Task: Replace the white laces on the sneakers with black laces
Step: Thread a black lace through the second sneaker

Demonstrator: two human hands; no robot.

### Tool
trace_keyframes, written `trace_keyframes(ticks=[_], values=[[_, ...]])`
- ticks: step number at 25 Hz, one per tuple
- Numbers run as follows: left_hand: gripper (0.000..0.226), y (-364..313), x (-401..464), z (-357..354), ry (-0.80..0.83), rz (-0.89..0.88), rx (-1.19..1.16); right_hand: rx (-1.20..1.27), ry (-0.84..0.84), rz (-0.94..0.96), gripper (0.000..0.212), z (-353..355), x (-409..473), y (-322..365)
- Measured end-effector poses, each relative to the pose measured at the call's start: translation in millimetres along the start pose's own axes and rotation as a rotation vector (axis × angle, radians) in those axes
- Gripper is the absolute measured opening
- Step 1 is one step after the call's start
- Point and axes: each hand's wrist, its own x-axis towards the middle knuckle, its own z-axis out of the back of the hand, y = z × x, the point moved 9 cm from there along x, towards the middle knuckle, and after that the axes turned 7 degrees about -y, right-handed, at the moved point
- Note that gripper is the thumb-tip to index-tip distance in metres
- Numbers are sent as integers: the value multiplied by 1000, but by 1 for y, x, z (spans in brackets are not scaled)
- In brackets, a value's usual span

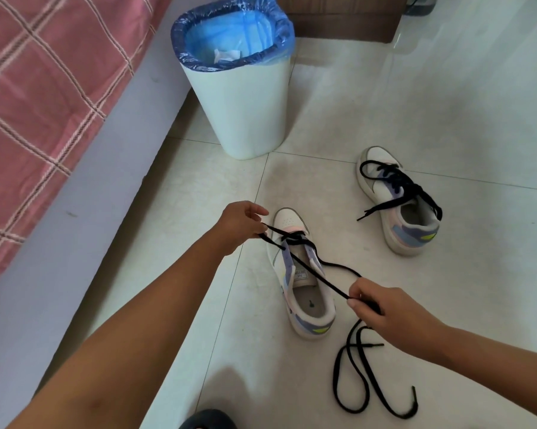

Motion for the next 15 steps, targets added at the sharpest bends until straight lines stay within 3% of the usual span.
trace_keyframes(ticks=[6,8,9,11,13,15], values=[[33,-29,-11,-12,-163,-506,742,-21,7,-22,18,0,1,5],[34,-28,-19,-23,-193,-580,945,-43,6,-33,18,1,2,4],[30,-24,-18,-22,-226,-550,975,-56,3,-38,18,2,3,3],[4,-10,-7,-4,-258,-279,835,-63,-14,-57,18,5,5,1],[18,15,2,6,-118,52,484,-35,-30,-87,17,7,6,-2],[17,30,-5,2,81,239,191,-21,-23,-101,19,9,6,-2]])
